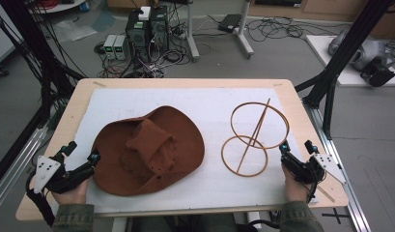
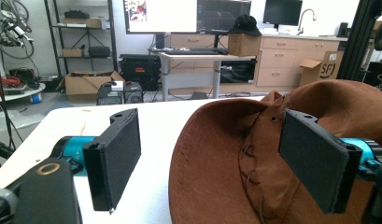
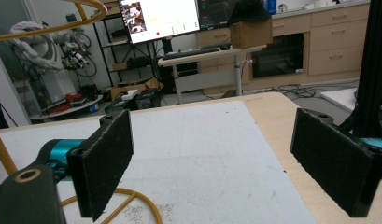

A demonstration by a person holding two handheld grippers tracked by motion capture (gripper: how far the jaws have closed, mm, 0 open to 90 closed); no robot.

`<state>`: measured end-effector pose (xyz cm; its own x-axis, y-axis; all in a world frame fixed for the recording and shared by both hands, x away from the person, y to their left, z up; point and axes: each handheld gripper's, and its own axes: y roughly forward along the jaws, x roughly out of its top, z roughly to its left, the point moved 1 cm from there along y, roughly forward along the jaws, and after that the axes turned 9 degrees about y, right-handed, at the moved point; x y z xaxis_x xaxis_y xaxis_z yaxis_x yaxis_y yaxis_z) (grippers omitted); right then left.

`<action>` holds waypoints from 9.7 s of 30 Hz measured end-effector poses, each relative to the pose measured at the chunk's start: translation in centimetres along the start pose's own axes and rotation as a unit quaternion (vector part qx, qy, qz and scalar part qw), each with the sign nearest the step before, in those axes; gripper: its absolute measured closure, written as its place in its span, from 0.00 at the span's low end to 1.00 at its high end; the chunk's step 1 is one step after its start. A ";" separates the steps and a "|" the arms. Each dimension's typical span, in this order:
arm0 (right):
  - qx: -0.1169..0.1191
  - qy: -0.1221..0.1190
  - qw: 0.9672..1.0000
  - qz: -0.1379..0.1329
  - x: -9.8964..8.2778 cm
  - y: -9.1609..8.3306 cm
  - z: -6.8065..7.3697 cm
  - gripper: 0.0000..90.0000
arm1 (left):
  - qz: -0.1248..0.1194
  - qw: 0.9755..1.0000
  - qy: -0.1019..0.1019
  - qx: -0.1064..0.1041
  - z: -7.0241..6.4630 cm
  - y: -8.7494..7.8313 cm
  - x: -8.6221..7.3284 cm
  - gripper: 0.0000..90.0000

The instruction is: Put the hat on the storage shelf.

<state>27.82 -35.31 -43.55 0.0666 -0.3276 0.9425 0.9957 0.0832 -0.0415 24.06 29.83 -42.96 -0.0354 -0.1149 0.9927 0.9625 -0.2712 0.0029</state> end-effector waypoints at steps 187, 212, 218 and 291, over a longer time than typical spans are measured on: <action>0.022 0.010 1.000 0.018 -0.5 0.7 0.3 0.14 | 0.025 0.946 0.076 -0.314 -4.4 6.6 8.5 0.94; 0.026 0.011 0.999 0.016 -0.4 0.7 0.3 0.14 | -0.067 0.930 0.054 -0.357 -8.4 9.4 13.2 0.94; 0.028 0.015 0.999 0.018 -0.4 0.6 0.4 0.14 | -0.075 0.926 0.046 -0.366 -9.5 10.3 13.4 0.94; 0.049 -0.026 0.998 0.010 -0.1 -0.3 0.4 0.14 | -0.079 0.876 0.061 -0.472 -24.3 20.8 19.3 0.94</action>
<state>27.49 -34.91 -43.48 0.0796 -0.2750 0.9582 0.9830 0.1811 -0.0297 36.89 -1.24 -26.65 -0.2321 -0.0913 0.9684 0.2930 -0.9559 -0.0199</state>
